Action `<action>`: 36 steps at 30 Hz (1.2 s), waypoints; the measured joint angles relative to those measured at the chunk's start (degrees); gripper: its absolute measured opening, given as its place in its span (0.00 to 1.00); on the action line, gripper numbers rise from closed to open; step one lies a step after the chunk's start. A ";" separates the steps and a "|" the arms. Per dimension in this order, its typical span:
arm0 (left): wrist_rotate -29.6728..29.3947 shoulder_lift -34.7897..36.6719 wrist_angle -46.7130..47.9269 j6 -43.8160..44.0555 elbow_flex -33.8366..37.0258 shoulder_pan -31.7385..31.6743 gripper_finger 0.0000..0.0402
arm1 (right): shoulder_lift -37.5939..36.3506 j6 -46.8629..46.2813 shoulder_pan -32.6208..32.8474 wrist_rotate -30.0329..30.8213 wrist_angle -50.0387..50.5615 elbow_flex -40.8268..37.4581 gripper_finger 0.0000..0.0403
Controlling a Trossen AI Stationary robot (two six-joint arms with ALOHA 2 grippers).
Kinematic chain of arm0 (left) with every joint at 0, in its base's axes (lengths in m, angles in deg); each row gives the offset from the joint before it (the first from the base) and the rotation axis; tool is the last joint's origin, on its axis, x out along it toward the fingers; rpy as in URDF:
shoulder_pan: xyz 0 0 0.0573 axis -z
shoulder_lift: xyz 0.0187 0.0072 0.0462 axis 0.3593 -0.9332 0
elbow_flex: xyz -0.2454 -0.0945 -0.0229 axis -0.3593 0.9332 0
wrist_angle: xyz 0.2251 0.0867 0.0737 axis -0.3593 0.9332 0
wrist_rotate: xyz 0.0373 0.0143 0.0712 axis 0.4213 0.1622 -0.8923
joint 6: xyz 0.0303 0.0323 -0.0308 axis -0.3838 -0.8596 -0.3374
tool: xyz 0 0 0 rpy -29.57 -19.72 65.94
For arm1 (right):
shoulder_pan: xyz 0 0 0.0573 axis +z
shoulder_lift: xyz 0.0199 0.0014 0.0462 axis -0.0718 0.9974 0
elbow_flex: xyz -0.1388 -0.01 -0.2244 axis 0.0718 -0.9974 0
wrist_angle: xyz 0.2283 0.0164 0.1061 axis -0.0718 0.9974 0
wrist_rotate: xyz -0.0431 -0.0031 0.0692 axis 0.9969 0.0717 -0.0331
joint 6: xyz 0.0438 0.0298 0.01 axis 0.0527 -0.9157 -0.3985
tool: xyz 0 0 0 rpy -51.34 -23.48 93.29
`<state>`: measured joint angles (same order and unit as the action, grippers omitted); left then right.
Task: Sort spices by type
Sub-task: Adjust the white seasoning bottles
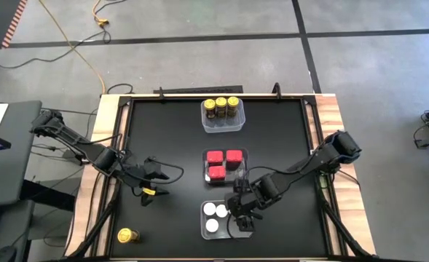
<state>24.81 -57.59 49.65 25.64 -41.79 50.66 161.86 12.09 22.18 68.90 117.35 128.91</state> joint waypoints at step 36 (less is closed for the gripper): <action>0.00 0.00 0.17 -0.32 0.00 0.00 0.67 | 2.47 -8.68 0.88 0.52 1.09 0.11 0.59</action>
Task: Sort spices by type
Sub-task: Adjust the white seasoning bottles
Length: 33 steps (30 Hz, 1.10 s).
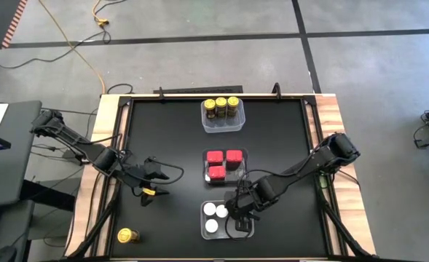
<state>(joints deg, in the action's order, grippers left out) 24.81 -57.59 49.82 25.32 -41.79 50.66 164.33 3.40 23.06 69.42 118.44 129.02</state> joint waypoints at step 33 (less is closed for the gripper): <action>0.00 0.00 0.00 0.13 0.00 0.00 0.67 | -0.04 0.66 1.47 4.79 3.13 0.00 0.59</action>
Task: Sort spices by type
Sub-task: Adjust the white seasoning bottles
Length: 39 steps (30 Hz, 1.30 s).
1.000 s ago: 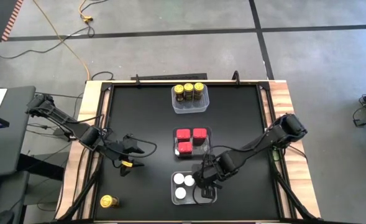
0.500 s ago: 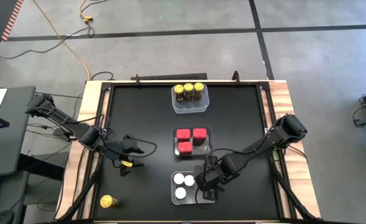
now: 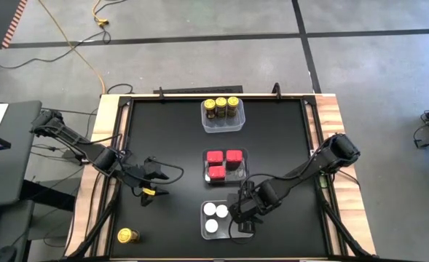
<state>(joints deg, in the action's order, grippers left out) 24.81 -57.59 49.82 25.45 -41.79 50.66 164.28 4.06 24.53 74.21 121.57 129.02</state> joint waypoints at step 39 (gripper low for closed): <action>-0.02 0.02 -0.02 -0.63 0.00 0.00 0.67 | -2.86 0.63 -0.72 -0.35 2.85 5.62 0.75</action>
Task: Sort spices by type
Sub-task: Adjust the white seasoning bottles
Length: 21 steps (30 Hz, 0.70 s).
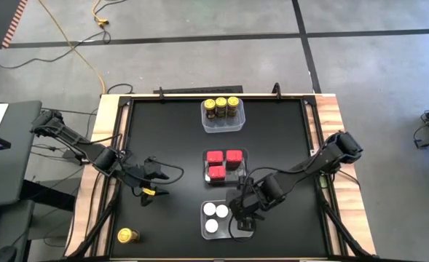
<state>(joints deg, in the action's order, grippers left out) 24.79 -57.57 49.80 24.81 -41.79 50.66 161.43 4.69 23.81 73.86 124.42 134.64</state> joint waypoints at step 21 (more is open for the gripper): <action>0.00 0.00 0.06 -0.02 0.00 -0.02 0.67 | 1.06 6.97 -0.05 0.10 -8.95 0.87 0.75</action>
<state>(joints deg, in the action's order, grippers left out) 24.79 -57.57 49.86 24.79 -41.79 50.64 162.49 11.67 23.76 73.95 115.47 135.51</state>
